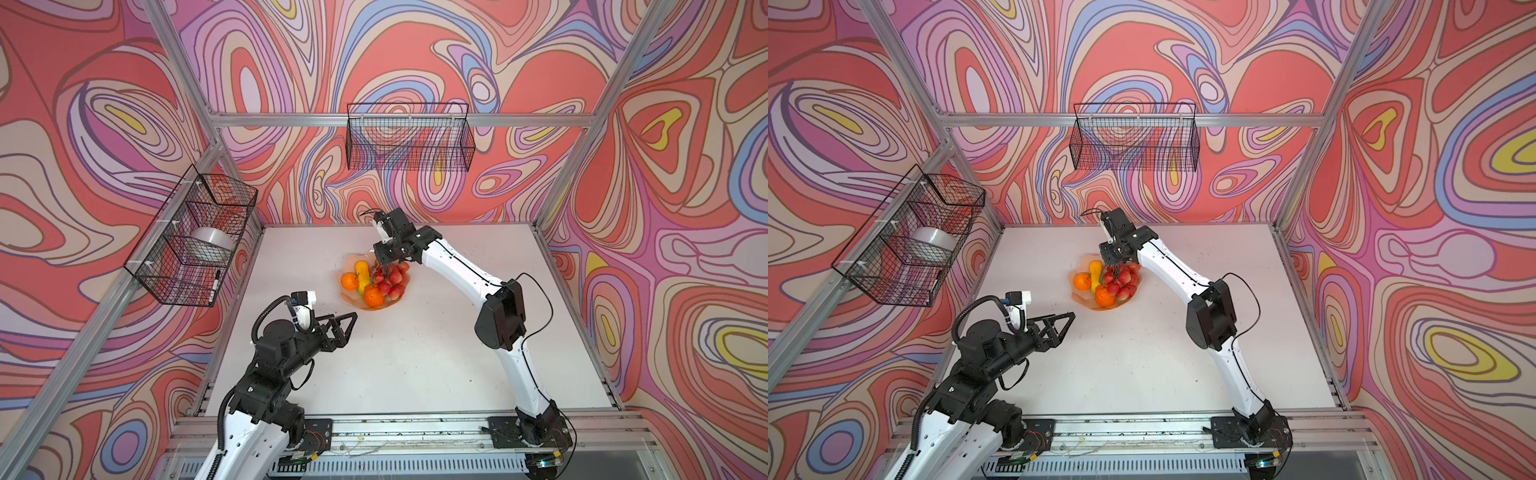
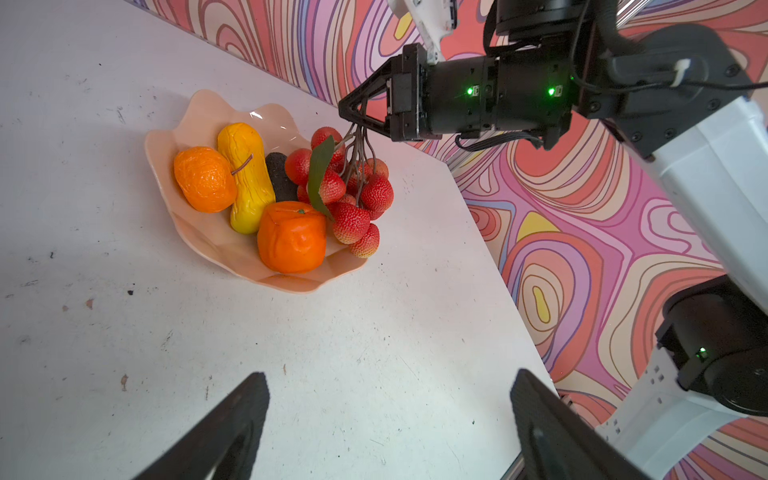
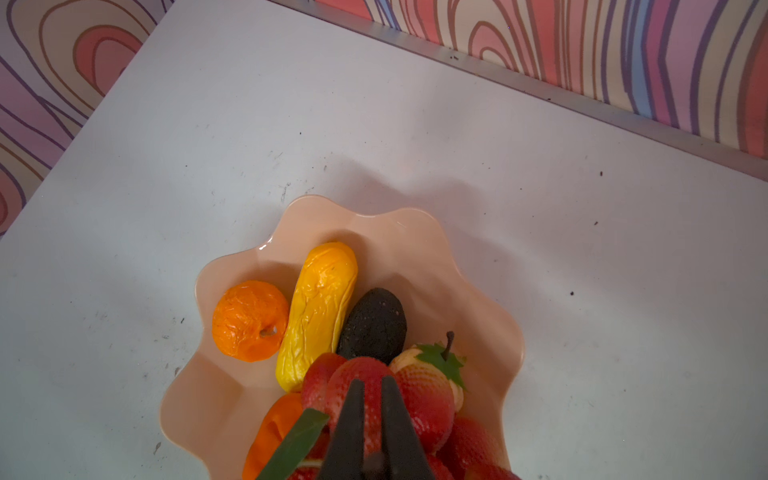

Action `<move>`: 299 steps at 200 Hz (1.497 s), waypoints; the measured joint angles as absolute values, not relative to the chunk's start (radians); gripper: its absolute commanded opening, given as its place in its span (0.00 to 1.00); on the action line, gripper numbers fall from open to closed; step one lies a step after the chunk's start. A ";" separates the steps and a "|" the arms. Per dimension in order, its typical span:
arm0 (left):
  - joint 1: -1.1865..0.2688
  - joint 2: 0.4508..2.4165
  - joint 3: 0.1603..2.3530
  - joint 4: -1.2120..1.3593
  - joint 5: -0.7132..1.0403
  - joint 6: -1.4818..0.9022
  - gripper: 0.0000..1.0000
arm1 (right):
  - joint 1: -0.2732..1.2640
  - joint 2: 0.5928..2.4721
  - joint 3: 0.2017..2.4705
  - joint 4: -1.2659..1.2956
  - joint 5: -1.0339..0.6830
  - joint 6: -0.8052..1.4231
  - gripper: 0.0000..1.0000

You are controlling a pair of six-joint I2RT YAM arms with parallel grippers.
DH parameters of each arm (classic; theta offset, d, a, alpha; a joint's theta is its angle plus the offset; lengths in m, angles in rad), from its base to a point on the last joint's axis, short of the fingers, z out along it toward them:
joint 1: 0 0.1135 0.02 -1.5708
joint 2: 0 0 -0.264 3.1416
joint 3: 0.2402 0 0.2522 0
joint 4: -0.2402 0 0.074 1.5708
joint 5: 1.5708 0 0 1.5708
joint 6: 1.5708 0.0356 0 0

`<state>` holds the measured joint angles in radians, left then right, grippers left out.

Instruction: Place and organize the fake fruits in the fruit bowl

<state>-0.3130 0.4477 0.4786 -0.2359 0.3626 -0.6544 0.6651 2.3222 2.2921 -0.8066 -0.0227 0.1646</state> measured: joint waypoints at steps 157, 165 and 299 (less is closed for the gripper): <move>-0.313 0.516 0.570 -0.196 0.306 -0.616 0.96 | 0.597 1.780 1.640 -0.265 0.014 0.224 0.98; -0.313 0.530 0.577 -0.185 0.304 -0.614 0.99 | 0.588 1.680 1.527 -0.185 0.049 0.227 0.98; -0.300 1.118 0.296 0.477 -0.468 -0.194 1.00 | 0.204 1.333 0.363 0.597 0.453 0.112 0.98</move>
<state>-0.3004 1.1179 0.2962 0.4767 -0.4683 -0.1940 0.2043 1.3331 0.3630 0.5972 0.4534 0.1123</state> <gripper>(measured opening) 0.999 0.984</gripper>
